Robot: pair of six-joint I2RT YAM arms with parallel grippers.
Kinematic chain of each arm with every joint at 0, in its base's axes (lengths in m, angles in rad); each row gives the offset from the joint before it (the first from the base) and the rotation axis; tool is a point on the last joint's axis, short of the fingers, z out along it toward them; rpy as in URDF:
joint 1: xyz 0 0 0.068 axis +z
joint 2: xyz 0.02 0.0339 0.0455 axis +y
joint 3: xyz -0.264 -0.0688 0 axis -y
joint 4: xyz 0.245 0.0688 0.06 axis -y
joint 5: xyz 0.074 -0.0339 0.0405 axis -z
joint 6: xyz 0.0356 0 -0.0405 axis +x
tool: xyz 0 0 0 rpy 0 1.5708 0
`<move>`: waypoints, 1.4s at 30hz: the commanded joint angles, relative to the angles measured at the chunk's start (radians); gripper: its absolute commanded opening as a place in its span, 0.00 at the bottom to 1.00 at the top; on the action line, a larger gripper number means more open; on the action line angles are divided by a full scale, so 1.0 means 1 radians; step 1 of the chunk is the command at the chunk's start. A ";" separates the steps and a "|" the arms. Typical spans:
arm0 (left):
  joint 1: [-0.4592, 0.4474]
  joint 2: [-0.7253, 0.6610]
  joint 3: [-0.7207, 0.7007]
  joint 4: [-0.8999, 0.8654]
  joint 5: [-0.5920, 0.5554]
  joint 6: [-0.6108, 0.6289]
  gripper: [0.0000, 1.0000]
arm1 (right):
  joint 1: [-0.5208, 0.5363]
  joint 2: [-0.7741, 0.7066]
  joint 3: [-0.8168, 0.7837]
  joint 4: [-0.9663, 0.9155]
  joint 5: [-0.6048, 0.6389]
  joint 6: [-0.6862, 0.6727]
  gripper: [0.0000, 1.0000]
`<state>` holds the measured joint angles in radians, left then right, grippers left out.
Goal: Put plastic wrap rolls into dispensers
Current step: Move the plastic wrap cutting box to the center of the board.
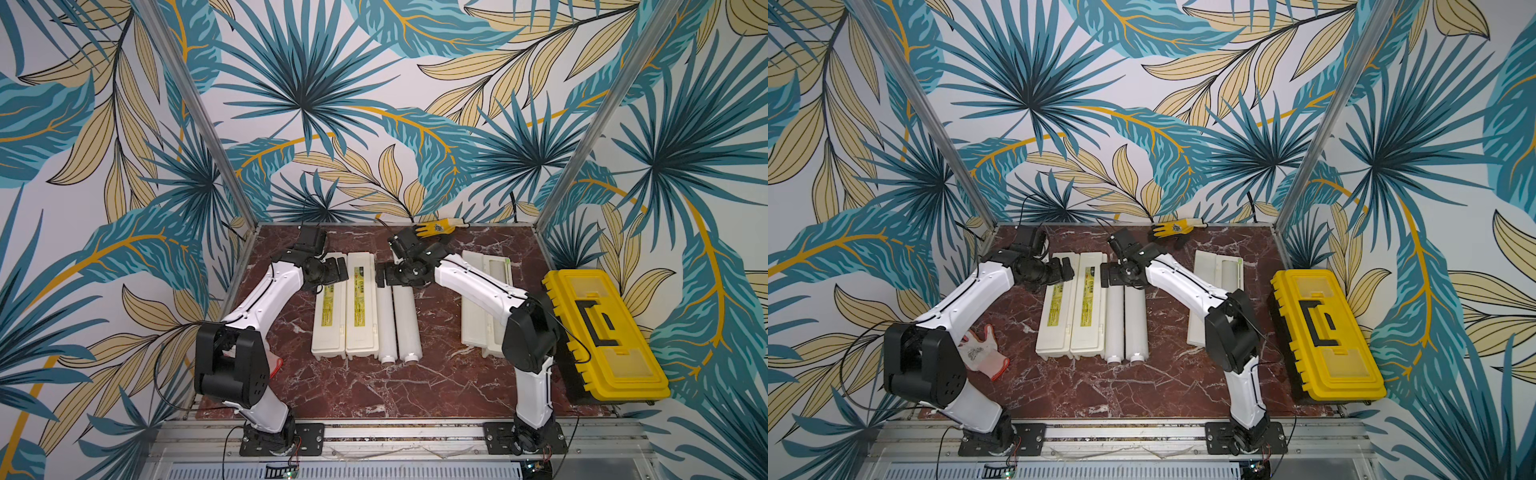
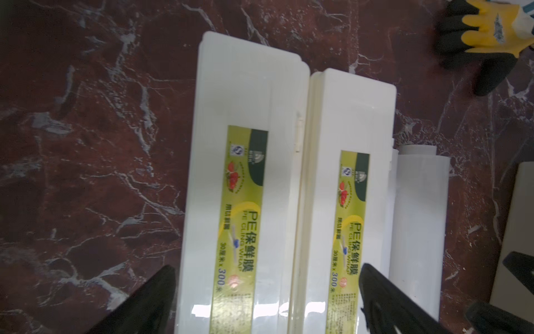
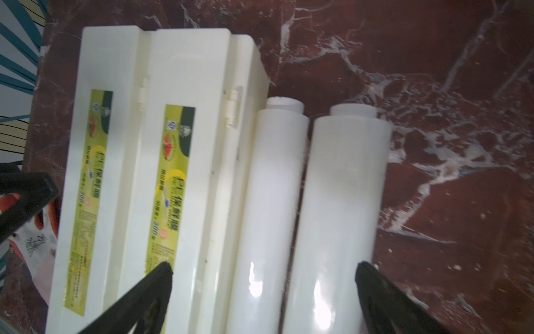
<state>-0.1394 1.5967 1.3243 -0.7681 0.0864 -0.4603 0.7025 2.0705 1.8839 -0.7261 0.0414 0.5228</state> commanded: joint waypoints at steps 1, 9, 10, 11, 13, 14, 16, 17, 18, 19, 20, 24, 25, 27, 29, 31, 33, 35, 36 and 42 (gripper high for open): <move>0.082 -0.070 -0.060 -0.025 0.023 0.004 0.99 | 0.042 0.076 0.111 -0.074 0.062 0.076 0.99; 0.164 -0.106 -0.100 -0.024 0.064 0.054 1.00 | 0.141 0.241 0.321 -0.160 0.147 0.103 0.99; 0.170 -0.109 -0.111 -0.020 0.066 0.058 0.99 | 0.153 0.260 0.340 -0.166 0.156 0.103 0.99; 0.175 -0.113 -0.121 -0.014 0.068 0.062 0.99 | 0.165 0.275 0.358 -0.182 0.184 0.108 0.99; 0.187 -0.118 -0.136 -0.011 0.075 0.069 0.99 | 0.182 0.306 0.396 -0.215 0.215 0.108 0.99; 0.193 -0.122 -0.143 -0.008 0.081 0.076 1.00 | 0.191 0.328 0.421 -0.241 0.236 0.118 0.99; 0.201 -0.125 -0.152 -0.008 0.088 0.085 0.99 | 0.201 0.368 0.463 -0.286 0.267 0.123 0.99; 0.204 -0.127 -0.156 -0.007 0.093 0.091 1.00 | 0.208 0.383 0.475 -0.308 0.291 0.132 0.99; 0.208 -0.127 -0.160 -0.005 0.097 0.093 1.00 | 0.212 0.393 0.477 -0.315 0.307 0.131 0.99; 0.209 -0.127 -0.164 -0.005 0.101 0.098 0.99 | 0.216 0.403 0.477 -0.326 0.321 0.128 0.99; 0.211 -0.127 -0.167 -0.004 0.105 0.100 0.99 | 0.221 0.412 0.477 -0.341 0.337 0.132 0.99; 0.213 -0.132 -0.178 0.005 0.117 0.103 0.99 | 0.229 0.430 0.471 -0.400 0.379 0.157 0.99; 0.214 -0.135 -0.180 0.007 0.120 0.103 0.99 | 0.229 0.427 0.460 -0.406 0.389 0.161 0.99; 0.214 -0.135 -0.181 0.010 0.127 0.104 1.00 | 0.229 0.408 0.422 -0.399 0.405 0.166 0.99; 0.214 -0.132 -0.182 0.010 0.132 0.106 0.99 | 0.230 0.391 0.387 -0.383 0.413 0.163 0.99; 0.213 -0.126 -0.181 0.011 0.136 0.108 1.00 | 0.229 0.390 0.372 -0.393 0.418 0.157 0.99; 0.214 -0.124 -0.183 0.013 0.139 0.107 0.99 | 0.228 0.395 0.352 -0.399 0.408 0.152 0.99; 0.214 -0.119 -0.182 0.015 0.144 0.109 1.00 | 0.227 0.398 0.328 -0.411 0.390 0.166 0.96; 0.214 -0.118 -0.182 0.015 0.145 0.109 0.99 | 0.227 0.394 0.311 -0.419 0.386 0.175 0.96; 0.214 -0.106 -0.176 0.018 0.158 0.108 0.99 | 0.217 0.241 0.027 -0.313 0.385 0.183 0.91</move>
<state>0.0658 1.4918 1.1721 -0.7723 0.2295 -0.3656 0.9352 2.3398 2.0468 -0.9443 0.4274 0.7074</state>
